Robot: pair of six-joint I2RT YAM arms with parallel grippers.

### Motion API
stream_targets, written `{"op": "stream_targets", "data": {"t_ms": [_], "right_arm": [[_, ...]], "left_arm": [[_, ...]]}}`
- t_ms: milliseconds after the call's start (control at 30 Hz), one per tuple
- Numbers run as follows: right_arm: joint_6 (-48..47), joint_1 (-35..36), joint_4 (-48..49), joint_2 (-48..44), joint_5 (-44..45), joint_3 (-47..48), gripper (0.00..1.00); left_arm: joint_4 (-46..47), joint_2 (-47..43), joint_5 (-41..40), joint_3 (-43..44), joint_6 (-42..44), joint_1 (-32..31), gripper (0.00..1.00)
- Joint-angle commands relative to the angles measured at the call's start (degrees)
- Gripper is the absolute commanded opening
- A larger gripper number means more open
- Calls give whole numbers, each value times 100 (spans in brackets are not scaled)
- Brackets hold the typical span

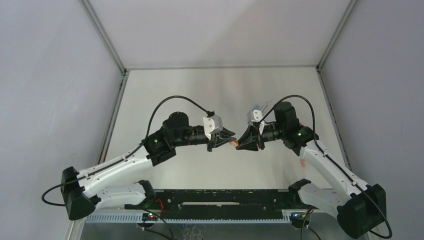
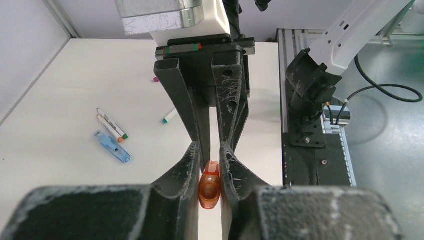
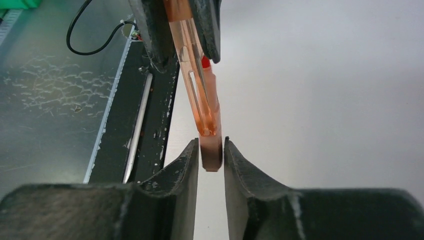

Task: Insert the pens into the pen caps
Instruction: Insert the pen cap onto the pen.

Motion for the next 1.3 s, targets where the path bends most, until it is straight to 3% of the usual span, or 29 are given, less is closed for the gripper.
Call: {"op": "stream_targets", "data": {"t_ms": [0, 267, 433, 667, 1267], "right_arm": [[78, 56, 199, -35, -89, -21, 27], [-57, 14, 64, -115, -240, 18, 10], [-147, -31, -78, -143, -340, 81, 6], [-419, -35, -330, -180, -482, 134, 4], [-38, -131, -123, -212, -506, 163, 3]], "left_arm": [[323, -68, -22, 286, -182, -31, 0], [363, -22, -15, 237, -349, -14, 0], [308, 59, 230, 261, -426, 68, 0], [284, 145, 412, 263, -578, 220, 0], [675, 540, 611, 70, -937, 246, 0]]}}
